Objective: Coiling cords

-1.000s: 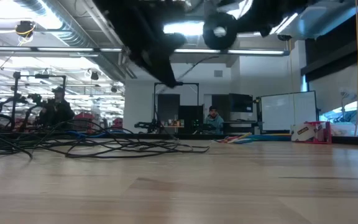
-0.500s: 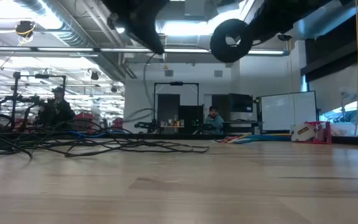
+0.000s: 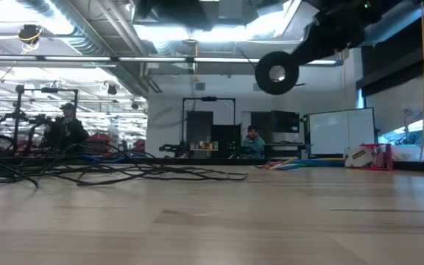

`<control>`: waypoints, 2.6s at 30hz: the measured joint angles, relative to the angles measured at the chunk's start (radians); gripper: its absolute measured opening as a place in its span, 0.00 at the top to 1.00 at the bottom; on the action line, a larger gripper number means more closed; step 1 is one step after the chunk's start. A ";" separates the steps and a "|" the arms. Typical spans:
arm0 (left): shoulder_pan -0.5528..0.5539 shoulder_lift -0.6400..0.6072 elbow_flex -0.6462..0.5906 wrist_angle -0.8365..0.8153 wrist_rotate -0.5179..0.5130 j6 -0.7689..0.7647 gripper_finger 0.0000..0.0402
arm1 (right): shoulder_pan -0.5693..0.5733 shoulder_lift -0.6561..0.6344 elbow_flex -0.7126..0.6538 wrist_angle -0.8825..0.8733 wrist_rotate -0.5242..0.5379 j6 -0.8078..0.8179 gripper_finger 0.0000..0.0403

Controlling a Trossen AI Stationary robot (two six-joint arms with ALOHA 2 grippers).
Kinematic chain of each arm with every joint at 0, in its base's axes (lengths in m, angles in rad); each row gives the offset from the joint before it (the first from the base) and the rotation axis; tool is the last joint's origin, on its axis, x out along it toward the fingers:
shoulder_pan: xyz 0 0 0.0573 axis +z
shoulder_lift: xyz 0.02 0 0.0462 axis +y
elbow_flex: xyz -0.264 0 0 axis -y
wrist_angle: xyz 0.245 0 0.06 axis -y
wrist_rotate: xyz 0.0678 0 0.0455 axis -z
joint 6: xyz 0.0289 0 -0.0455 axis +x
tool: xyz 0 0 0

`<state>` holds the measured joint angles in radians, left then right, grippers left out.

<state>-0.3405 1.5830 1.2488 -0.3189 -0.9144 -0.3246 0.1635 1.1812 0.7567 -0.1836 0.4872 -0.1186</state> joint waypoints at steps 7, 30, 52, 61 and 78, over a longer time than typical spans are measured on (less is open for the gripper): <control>0.023 0.056 0.000 0.282 0.093 0.114 1.00 | 0.000 0.077 -0.001 0.151 0.058 -0.007 1.00; 0.083 0.270 0.001 0.396 0.162 0.066 1.00 | 0.000 0.049 0.002 0.377 0.027 0.010 1.00; 0.101 0.243 0.002 0.151 0.080 0.057 1.00 | 0.000 -0.033 0.111 -0.010 -0.140 0.061 1.00; 0.068 0.199 -0.001 0.134 0.081 0.182 1.00 | 0.000 -0.037 0.113 -0.016 -0.142 0.039 1.00; 0.062 0.197 0.000 0.071 -0.045 0.676 1.00 | -0.001 -0.035 0.155 -0.057 -0.236 0.031 1.00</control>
<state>-0.2787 1.7803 1.2489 -0.2479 -0.9590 0.3511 0.1623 1.1461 0.9112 -0.2404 0.2508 -0.0879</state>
